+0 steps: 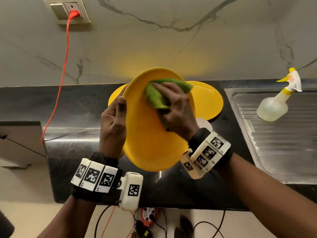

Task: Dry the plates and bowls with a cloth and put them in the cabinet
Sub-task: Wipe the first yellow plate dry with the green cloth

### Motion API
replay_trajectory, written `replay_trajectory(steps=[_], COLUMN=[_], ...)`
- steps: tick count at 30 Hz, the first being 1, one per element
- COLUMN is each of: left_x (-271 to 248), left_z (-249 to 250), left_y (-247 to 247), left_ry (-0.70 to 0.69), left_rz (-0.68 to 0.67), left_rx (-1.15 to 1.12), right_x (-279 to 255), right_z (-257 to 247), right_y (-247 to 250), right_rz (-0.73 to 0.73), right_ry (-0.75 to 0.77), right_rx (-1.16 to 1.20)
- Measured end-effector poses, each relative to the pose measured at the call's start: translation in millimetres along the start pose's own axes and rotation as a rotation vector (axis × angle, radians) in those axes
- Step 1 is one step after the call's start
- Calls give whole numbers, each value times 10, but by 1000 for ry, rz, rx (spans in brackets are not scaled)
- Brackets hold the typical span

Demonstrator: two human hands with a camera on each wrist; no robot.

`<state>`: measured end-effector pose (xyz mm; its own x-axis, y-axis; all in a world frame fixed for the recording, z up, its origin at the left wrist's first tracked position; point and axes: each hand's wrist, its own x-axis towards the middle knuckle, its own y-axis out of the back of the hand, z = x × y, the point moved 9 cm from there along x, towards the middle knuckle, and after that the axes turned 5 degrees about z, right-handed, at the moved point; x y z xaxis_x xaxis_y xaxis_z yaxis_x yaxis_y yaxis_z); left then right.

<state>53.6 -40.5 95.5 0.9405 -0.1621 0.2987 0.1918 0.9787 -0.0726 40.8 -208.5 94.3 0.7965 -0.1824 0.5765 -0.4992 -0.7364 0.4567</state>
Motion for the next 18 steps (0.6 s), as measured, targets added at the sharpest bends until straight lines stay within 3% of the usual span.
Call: replay_trajectory(steps=[4, 7, 14, 18], left_x=[-4, -30, -33, -86], left_z=[-41, -58, 152, 129], left_y=[145, 212, 204, 196], left_ry=[34, 43, -55, -65], left_rz=[35, 59, 37, 21], left_rx=[-83, -75, -16, 0], right_x=[-501, -546, 19, -110], right_z=[-546, -610, -2, 468], right_y=[-431, -513, 47, 165], right_rz=[-188, -184, 128, 175], right_ry=[193, 274, 25, -180], right_rx=[61, 18, 30, -34])
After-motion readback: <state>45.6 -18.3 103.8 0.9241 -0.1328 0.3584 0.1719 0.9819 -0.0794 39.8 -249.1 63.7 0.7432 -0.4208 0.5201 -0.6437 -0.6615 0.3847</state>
